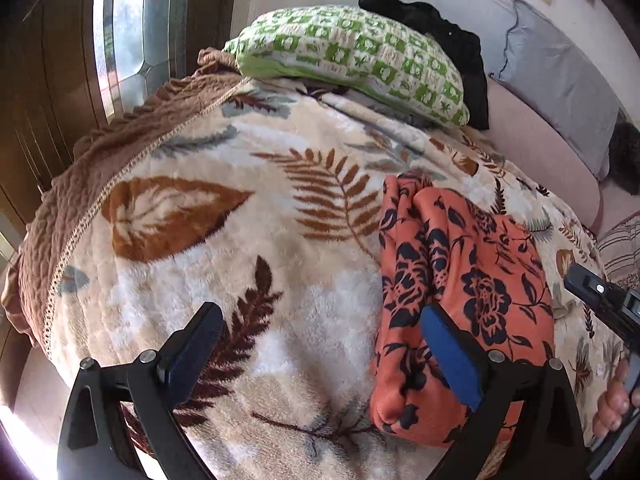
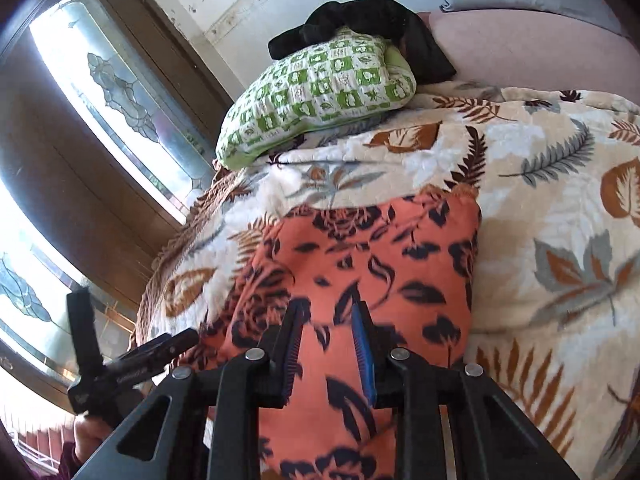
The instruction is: Fold small clothes
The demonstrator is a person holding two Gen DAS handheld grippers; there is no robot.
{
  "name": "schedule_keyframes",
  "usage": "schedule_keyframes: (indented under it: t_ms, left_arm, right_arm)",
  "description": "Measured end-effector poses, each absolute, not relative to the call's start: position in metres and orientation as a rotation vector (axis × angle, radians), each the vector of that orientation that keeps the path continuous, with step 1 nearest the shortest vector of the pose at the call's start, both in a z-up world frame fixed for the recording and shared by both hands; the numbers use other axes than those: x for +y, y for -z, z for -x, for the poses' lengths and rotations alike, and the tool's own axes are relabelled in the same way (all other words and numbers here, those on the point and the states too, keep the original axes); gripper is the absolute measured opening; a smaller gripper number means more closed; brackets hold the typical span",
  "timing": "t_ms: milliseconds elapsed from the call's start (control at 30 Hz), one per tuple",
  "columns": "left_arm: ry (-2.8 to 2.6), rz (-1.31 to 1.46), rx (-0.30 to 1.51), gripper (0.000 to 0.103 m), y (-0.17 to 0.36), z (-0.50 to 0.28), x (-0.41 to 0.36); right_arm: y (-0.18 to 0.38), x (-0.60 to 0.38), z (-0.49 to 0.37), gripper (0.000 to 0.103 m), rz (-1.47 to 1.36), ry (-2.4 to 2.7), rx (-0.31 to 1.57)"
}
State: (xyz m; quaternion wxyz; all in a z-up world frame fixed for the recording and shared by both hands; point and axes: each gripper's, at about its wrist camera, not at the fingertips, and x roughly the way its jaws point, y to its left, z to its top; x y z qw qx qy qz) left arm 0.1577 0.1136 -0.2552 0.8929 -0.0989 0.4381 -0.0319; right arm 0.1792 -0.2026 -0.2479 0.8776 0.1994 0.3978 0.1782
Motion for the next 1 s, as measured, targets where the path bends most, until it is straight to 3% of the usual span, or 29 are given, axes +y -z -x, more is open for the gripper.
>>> schedule_keyframes:
  t_ms: [133, 267, 533, 600, 700, 733, 833, 967, 1000]
  left_arm:
    - [0.106, 0.146, 0.869, 0.100, 0.248, -0.162, 0.099]
    - [0.068, 0.011, 1.037, 0.100, 0.298, -0.177, 0.076]
    - [0.070, 0.074, 0.897, 0.100, 0.251, -0.142, 0.081]
    - [0.087, 0.033, 0.918, 0.100, 0.260, -0.141, 0.065]
    - [0.103, -0.067, 1.087, 0.100, 0.302, -0.158, 0.037]
    - [0.094, -0.064, 1.096, 0.101, 0.306, -0.161, 0.035]
    - [0.072, -0.026, 1.081, 0.100, 0.276, -0.161, 0.041]
    - [0.052, 0.006, 0.920, 0.100, 0.204, -0.140, 0.045]
    - [0.052, 0.022, 0.873, 0.100, 0.185, -0.132, 0.045]
  right_arm:
    - [0.266, -0.186, -0.222, 0.028, -0.415, -0.341, 0.894]
    - [0.316, -0.169, -0.243, 0.029, -0.410, -0.320, 0.995]
    - [0.251, -0.203, -0.169, 0.028, -0.467, -0.363, 0.884]
    - [0.259, -0.203, -0.146, 0.031, -0.512, -0.393, 0.904]
    - [0.314, -0.190, -0.137, 0.036, -0.571, -0.399, 1.051]
    - [0.318, -0.192, -0.133, 0.035, -0.611, -0.402, 1.005]
    - [0.299, -0.209, -0.132, 0.037, -0.715, -0.401, 1.048]
    - [0.230, -0.248, -0.104, 0.039, -0.692, -0.380, 0.839]
    - [0.216, -0.258, -0.096, 0.059, -0.694, -0.374, 0.800]
